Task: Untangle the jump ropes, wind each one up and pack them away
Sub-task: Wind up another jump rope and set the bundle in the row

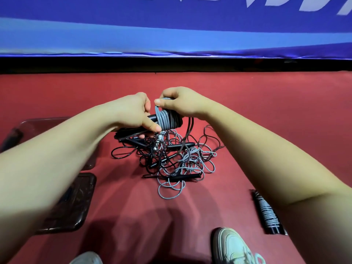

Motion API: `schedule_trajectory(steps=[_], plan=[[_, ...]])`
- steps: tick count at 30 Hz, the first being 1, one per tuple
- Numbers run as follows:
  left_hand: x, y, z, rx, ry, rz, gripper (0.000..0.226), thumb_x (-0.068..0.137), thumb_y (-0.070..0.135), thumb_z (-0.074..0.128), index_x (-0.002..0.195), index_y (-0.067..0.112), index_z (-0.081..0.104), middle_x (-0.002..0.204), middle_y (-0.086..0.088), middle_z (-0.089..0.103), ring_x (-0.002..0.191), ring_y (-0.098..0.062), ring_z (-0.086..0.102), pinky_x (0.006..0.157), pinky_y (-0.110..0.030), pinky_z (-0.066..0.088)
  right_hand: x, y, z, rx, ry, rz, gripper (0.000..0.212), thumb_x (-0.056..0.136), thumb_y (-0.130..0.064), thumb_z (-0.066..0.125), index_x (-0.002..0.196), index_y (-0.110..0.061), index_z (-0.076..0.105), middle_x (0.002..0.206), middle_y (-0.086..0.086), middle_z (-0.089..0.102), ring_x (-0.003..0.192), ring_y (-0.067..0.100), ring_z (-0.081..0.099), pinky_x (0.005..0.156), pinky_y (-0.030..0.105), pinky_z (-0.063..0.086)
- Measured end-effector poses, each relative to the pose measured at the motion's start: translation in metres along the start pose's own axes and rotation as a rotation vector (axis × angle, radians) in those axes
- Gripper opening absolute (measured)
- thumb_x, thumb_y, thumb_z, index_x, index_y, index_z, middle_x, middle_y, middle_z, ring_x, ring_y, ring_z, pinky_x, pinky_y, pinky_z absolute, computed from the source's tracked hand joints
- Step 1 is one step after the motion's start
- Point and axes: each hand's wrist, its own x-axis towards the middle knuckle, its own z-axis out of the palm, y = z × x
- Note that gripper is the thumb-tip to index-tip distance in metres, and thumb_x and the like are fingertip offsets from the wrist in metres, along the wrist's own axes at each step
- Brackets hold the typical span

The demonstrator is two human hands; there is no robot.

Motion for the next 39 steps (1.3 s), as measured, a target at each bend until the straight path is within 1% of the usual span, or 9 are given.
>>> schedule_trajectory(steps=[8, 13, 18, 21, 24, 29, 34, 37, 39], plan=[[-0.01, 0.013, -0.002, -0.026, -0.106, 0.143, 0.056, 0.069, 0.006, 0.079, 0.102, 0.016, 0.035, 0.056, 0.002, 0.059, 0.046, -0.017, 0.056, 0.046, -0.025, 0.045, -0.005, 0.019, -0.012, 0.617, -0.278, 0.221, 0.02, 0.091, -0.025, 0.053, 0.076, -0.013, 0.056, 0.059, -0.002, 0.058, 0.054, 0.012, 0.053, 0.054, 0.023, 0.045], [-0.013, 0.023, -0.003, -0.184, -0.063, 0.217, 0.044, 0.073, 0.002, 0.074, 0.108, 0.02, 0.053, 0.068, -0.008, 0.065, 0.052, -0.018, 0.062, 0.05, -0.028, 0.052, -0.008, 0.038, 0.005, 0.902, -0.386, 0.332, 0.028, 0.098, -0.01, 0.036, 0.073, -0.012, 0.049, 0.05, -0.007, 0.053, 0.042, 0.0, 0.041, 0.039, 0.01, 0.03], [-0.008, 0.014, -0.003, -0.395, 0.03, 0.118, 0.023, 0.08, -0.007, 0.065, 0.092, 0.012, 0.065, 0.076, -0.015, 0.066, 0.058, -0.018, 0.064, 0.051, -0.025, 0.054, -0.007, 0.026, 0.028, 0.35, -0.097, 0.084, 0.022, 0.098, -0.02, 0.045, 0.112, -0.01, 0.06, 0.094, -0.006, 0.058, 0.083, 0.005, 0.052, 0.072, 0.018, 0.043], [-0.005, 0.006, -0.008, -0.506, 0.072, 0.041, 0.024, 0.081, -0.007, 0.062, 0.094, 0.013, 0.066, 0.073, -0.008, 0.067, 0.053, -0.011, 0.065, 0.048, -0.021, 0.054, -0.004, 0.013, 0.031, -0.042, -0.015, 0.0, 0.028, 0.1, -0.02, 0.04, 0.116, -0.006, 0.059, 0.089, -0.004, 0.056, 0.082, 0.011, 0.051, 0.071, 0.02, 0.036], [-0.002, 0.0, -0.01, -0.58, 0.099, 0.018, 0.022, 0.081, -0.007, 0.061, 0.096, 0.01, 0.065, 0.078, -0.011, 0.067, 0.051, -0.011, 0.064, 0.046, -0.02, 0.054, 0.002, 0.002, 0.05, 0.026, 0.065, 0.069, 0.024, 0.101, -0.016, 0.034, 0.112, -0.007, 0.054, 0.07, -0.005, 0.054, 0.061, 0.01, 0.049, 0.058, 0.026, 0.04], [0.0, -0.009, -0.019, -0.728, 0.198, -0.02, 0.016, 0.082, -0.006, 0.062, 0.09, 0.008, 0.063, 0.072, -0.009, 0.067, 0.052, -0.014, 0.066, 0.045, -0.023, 0.054, 0.006, -0.001, 0.07, 0.391, 0.172, 0.151, 0.014, 0.1, -0.017, 0.034, 0.103, -0.016, 0.048, 0.074, -0.001, 0.052, 0.062, 0.01, 0.047, 0.056, 0.023, 0.037], [0.002, -0.021, -0.034, -0.813, 0.235, -0.049, 0.009, 0.086, -0.001, 0.06, 0.091, 0.007, 0.063, 0.06, -0.006, 0.067, 0.054, -0.013, 0.066, 0.044, -0.022, 0.052, -0.003, 0.017, 0.065, 0.157, 0.236, -0.075, 0.02, 0.096, -0.029, 0.049, 0.109, -0.018, 0.06, 0.082, -0.011, 0.056, 0.071, 0.004, 0.048, 0.066, 0.016, 0.037], [0.004, -0.026, -0.036, -0.803, 0.26, -0.035, 0.006, 0.088, 0.0, 0.058, 0.086, 0.004, 0.06, 0.063, -0.009, 0.062, 0.051, -0.012, 0.063, 0.045, -0.022, 0.051, -0.004, 0.023, 0.062, 0.11, 0.259, -0.035, 0.028, 0.097, -0.025, 0.048, 0.119, -0.015, 0.063, 0.071, -0.023, 0.048, 0.065, -0.005, 0.044, 0.064, 0.014, 0.034], [0.006, -0.031, -0.033, -0.763, 0.269, -0.044, 0.007, 0.088, 0.0, 0.059, 0.082, 0.004, 0.06, 0.067, -0.01, 0.06, 0.05, -0.011, 0.063, 0.044, -0.021, 0.051, -0.002, 0.021, 0.062, -0.029, 0.23, 0.004, 0.03, 0.1, -0.028, 0.041, 0.116, -0.016, 0.063, 0.071, -0.018, 0.047, 0.069, 0.006, 0.046, 0.065, 0.023, 0.035]])
